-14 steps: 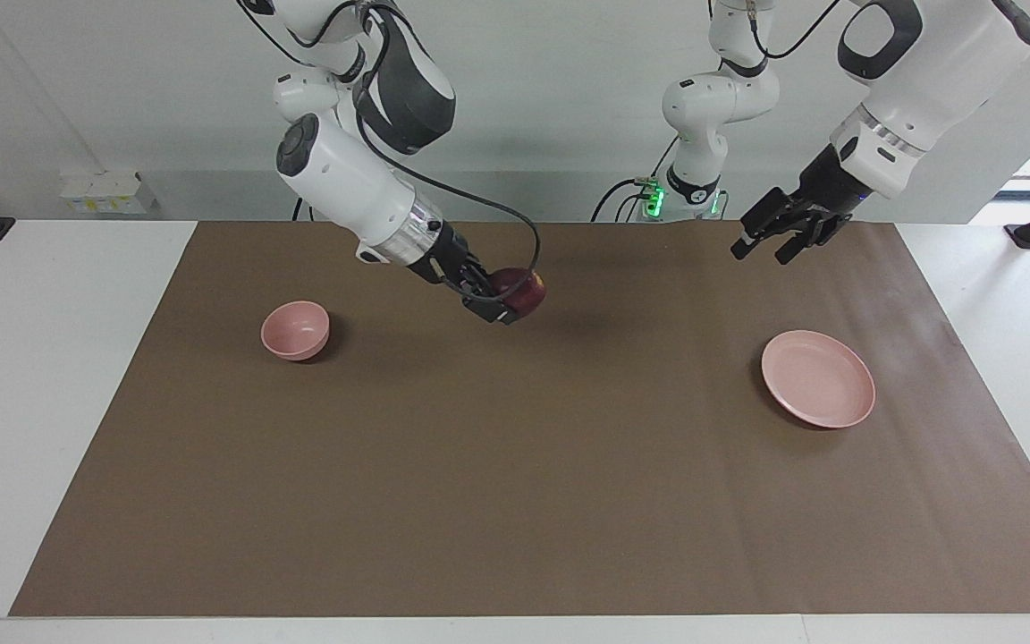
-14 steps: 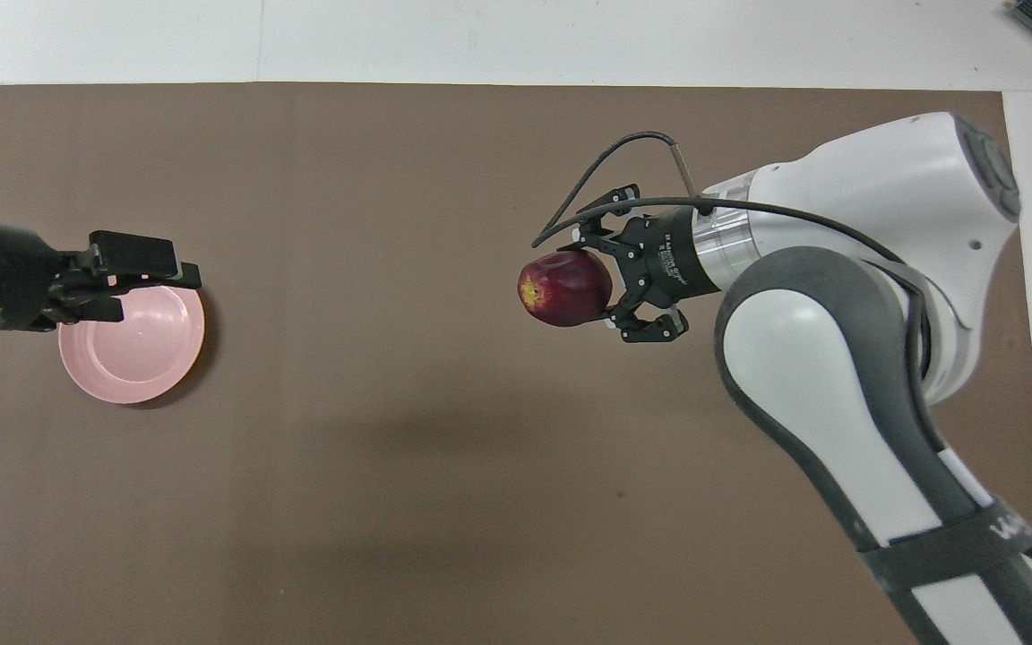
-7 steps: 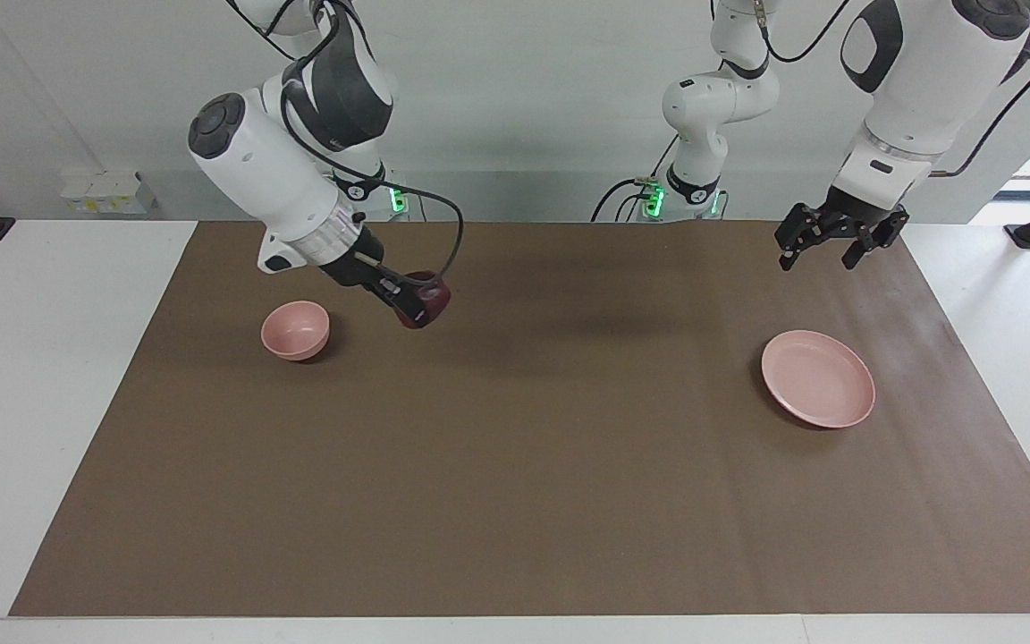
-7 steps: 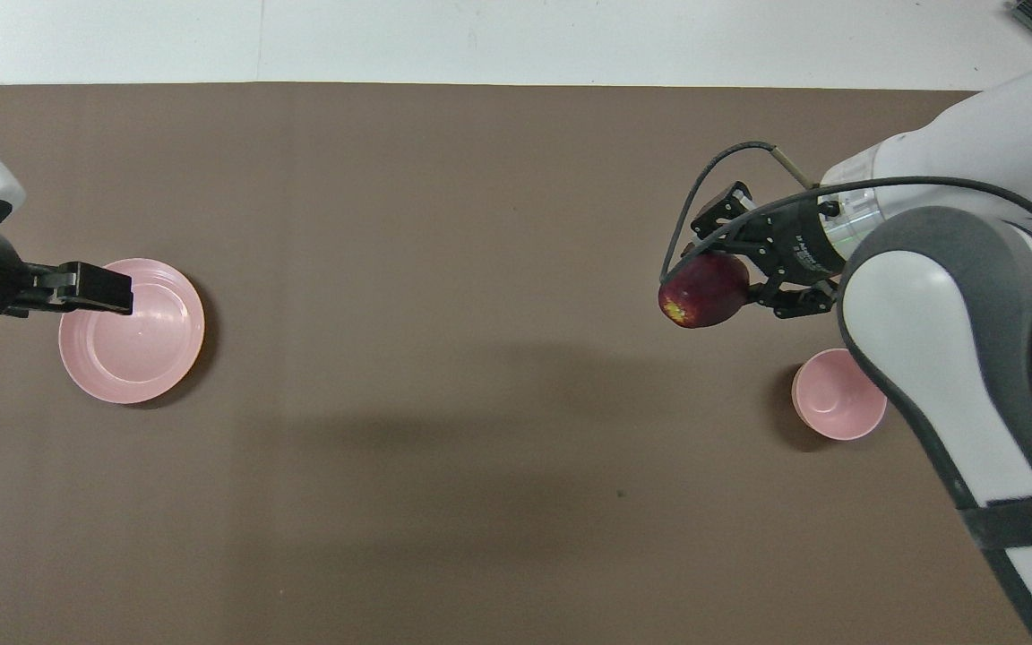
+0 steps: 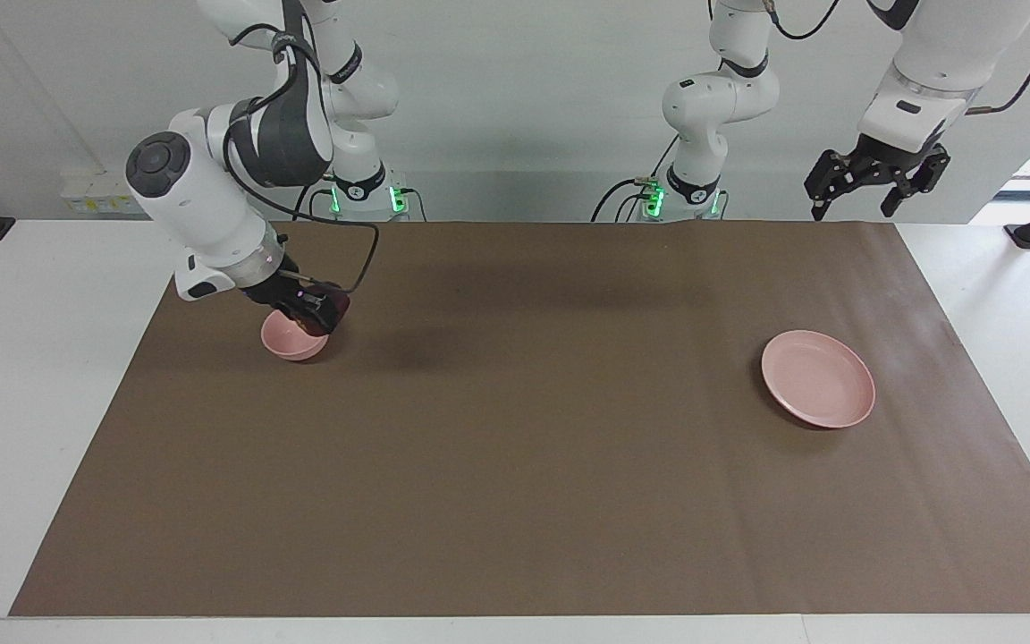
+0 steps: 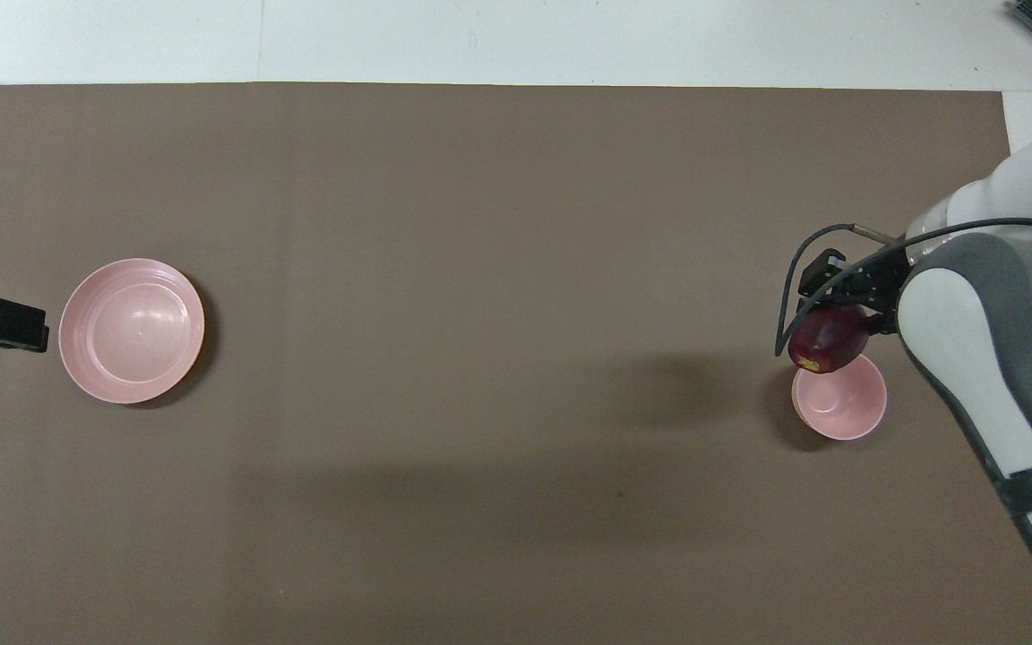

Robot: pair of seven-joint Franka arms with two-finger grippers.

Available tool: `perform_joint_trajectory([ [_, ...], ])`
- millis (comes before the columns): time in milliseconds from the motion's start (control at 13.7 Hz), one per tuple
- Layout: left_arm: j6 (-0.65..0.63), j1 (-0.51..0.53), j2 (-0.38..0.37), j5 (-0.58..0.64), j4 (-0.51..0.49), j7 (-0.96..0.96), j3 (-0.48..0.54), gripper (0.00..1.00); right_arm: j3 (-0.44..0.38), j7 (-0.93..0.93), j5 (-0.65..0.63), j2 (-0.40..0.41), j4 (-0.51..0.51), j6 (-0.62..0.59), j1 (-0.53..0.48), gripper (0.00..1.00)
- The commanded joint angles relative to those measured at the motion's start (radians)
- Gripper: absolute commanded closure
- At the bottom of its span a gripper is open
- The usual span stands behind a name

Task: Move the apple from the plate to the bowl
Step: 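Carry the apple with the right gripper down into the pink bowl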

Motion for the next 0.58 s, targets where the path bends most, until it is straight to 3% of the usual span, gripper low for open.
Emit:
perform_joint_trajectory([
  [0, -0.031, -0.004, 0.002, -0.006, 0.021, 0.003, 0.004, 0.00, 0.012, -0.066, -0.071, -0.077, -0.164, 0.098, -0.048, 1.00],
  [292, -0.019, 0.033, -0.016, -0.119, -0.055, 0.007, 0.036, 0.00, 0.012, -0.082, -0.127, -0.085, -0.348, 0.284, -0.081, 1.00],
  [510, 0.038, 0.017, -0.003, -0.142, -0.056, 0.000, 0.033, 0.00, 0.012, -0.085, -0.156, -0.084, -0.416, 0.372, -0.090, 1.00],
])
